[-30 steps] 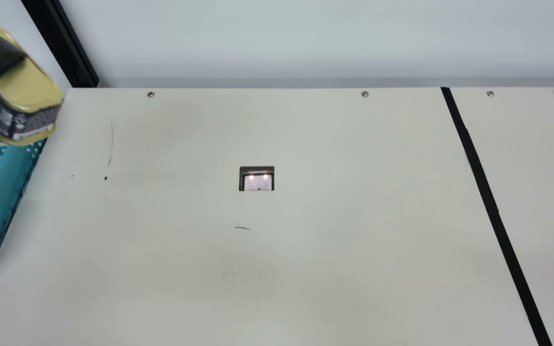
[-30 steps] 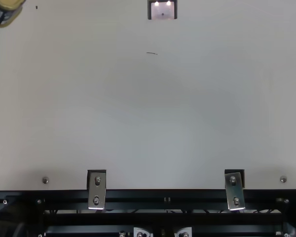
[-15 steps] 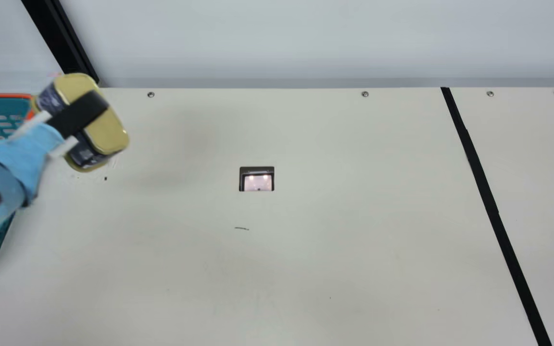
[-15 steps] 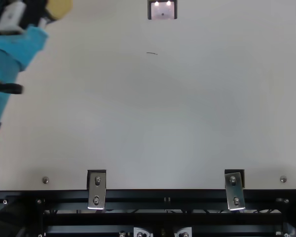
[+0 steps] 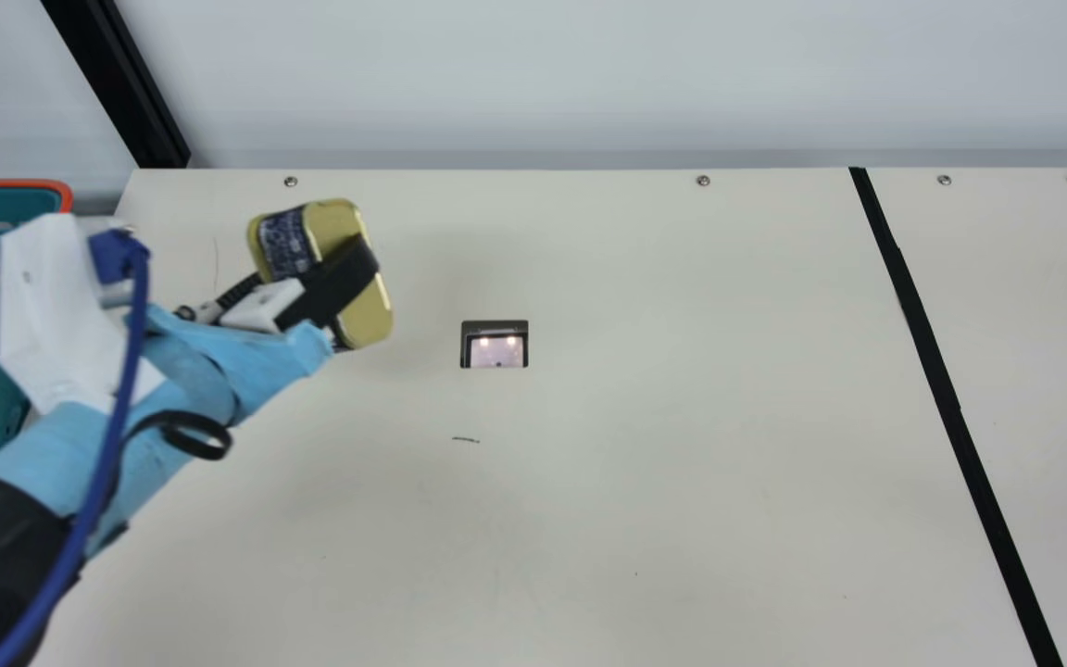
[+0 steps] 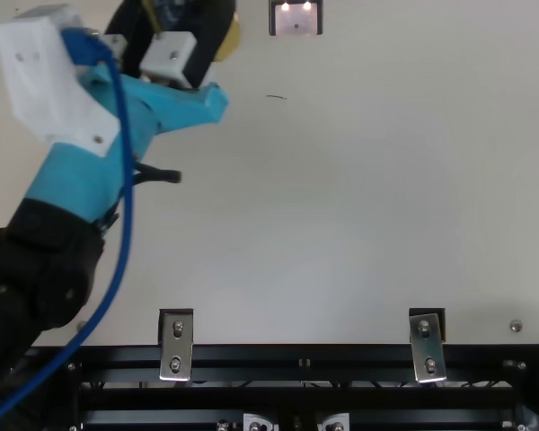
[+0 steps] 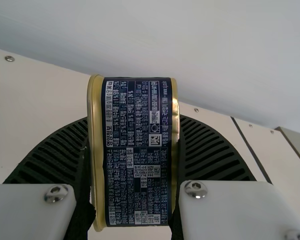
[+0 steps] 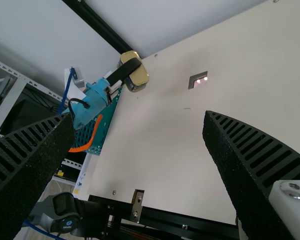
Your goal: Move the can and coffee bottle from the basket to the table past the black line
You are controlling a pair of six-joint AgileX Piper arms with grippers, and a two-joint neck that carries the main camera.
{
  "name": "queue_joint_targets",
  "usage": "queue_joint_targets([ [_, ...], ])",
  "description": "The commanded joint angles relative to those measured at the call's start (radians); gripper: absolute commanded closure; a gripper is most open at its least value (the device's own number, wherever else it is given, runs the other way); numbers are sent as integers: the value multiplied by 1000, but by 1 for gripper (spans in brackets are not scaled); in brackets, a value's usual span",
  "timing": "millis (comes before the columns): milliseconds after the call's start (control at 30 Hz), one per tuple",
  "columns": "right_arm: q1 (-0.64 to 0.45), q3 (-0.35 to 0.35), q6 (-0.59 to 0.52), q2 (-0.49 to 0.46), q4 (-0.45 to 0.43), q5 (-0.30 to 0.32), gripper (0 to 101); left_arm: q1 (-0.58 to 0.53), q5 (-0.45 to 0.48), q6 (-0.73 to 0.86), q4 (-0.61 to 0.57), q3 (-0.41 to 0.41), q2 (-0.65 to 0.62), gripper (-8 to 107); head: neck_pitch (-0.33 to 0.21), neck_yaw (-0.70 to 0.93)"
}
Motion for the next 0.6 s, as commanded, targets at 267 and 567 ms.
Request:
queue_joint_targets([
  [267,0,0,0,0,0,0,0,-20,-130,-65,124,-45,195,89,-7,-1],
  [567,0,0,0,0,0,0,0,-27,-172,-83,191,-138,339,89,-7,-1],
])
